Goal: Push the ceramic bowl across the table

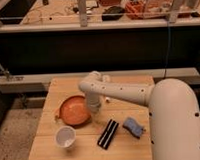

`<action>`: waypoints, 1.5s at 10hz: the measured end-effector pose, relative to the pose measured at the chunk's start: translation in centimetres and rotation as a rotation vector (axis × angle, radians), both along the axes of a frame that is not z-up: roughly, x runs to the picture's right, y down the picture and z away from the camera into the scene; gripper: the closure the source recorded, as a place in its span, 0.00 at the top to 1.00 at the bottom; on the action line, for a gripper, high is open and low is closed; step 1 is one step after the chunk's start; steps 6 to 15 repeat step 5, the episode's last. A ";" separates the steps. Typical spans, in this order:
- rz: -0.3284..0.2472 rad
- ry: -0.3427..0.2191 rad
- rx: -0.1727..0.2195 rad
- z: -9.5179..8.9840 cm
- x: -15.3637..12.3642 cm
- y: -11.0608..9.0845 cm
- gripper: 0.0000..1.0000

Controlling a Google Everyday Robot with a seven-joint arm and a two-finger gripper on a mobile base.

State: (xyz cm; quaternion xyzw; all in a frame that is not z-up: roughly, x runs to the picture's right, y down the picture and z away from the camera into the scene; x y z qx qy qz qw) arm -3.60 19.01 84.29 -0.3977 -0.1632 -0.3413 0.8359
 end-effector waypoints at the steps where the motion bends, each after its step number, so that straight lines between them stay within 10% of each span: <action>1: 0.004 0.001 -0.003 0.1 0.3 -0.1 0.02; 15: 0.009 -0.007 -0.012 0.3 0.7 -0.5 0.02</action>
